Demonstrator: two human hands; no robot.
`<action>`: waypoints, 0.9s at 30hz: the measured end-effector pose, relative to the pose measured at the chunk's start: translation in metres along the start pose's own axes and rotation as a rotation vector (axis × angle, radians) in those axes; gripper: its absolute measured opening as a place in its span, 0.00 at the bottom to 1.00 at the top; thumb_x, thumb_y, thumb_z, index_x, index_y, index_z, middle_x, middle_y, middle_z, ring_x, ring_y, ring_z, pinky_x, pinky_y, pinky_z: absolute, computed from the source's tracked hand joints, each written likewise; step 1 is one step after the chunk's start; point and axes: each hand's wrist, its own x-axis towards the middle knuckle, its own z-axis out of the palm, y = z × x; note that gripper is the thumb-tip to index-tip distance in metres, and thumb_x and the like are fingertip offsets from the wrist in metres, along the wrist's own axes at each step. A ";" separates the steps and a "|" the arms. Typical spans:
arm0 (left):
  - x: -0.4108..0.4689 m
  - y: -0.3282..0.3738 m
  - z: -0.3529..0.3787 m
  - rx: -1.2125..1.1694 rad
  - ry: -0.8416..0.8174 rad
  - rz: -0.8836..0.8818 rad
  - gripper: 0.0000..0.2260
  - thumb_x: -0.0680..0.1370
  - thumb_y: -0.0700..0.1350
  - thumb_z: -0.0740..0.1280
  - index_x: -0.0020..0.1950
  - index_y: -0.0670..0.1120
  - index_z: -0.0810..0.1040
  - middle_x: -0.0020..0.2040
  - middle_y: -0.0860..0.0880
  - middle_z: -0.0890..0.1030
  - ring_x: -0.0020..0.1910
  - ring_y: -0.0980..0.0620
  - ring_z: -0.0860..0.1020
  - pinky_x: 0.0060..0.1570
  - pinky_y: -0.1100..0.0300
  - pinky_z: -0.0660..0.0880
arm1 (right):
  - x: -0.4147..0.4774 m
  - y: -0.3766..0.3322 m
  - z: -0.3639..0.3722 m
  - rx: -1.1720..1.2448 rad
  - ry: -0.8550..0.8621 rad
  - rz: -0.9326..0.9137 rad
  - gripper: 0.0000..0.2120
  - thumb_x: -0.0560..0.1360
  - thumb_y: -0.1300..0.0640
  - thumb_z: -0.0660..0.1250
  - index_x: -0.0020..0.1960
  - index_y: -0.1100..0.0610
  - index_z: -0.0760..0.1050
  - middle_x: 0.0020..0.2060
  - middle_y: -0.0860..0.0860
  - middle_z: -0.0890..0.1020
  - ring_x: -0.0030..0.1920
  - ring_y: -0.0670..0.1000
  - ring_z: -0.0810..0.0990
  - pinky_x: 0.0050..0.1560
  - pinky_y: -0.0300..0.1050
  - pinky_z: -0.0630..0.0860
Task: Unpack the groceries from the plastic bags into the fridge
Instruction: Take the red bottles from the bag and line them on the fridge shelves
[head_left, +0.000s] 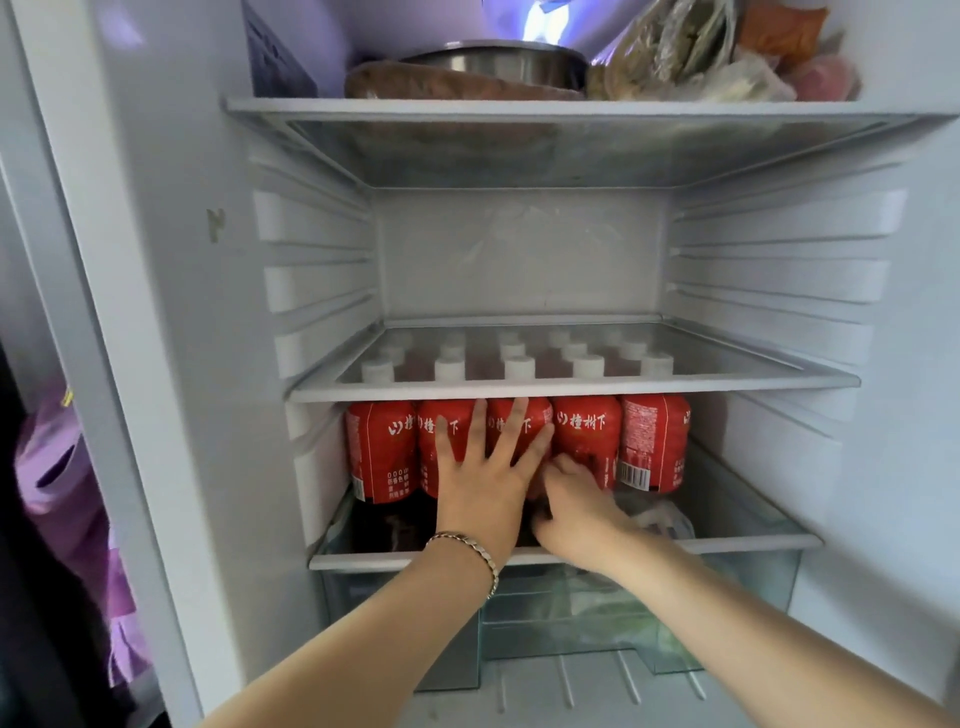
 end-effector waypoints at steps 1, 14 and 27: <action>0.000 -0.003 0.000 -0.013 0.000 0.000 0.36 0.80 0.44 0.59 0.75 0.58 0.34 0.76 0.50 0.32 0.75 0.40 0.36 0.67 0.35 0.33 | 0.003 0.000 0.000 0.062 -0.021 -0.017 0.16 0.75 0.63 0.61 0.63 0.57 0.70 0.60 0.53 0.72 0.62 0.53 0.71 0.64 0.48 0.70; -0.048 -0.019 -0.043 0.166 -0.114 0.118 0.22 0.79 0.46 0.60 0.72 0.47 0.64 0.76 0.46 0.55 0.74 0.47 0.57 0.72 0.49 0.52 | -0.042 -0.003 -0.040 -0.054 0.000 -0.235 0.11 0.75 0.65 0.60 0.47 0.54 0.78 0.47 0.49 0.80 0.45 0.50 0.78 0.45 0.43 0.74; -0.327 -0.013 -0.107 0.095 -0.703 -0.789 0.14 0.79 0.46 0.56 0.59 0.43 0.77 0.58 0.46 0.79 0.57 0.43 0.77 0.45 0.55 0.71 | -0.187 -0.098 0.026 -0.178 -0.443 -0.718 0.16 0.74 0.65 0.57 0.52 0.51 0.78 0.54 0.50 0.80 0.55 0.54 0.77 0.50 0.41 0.72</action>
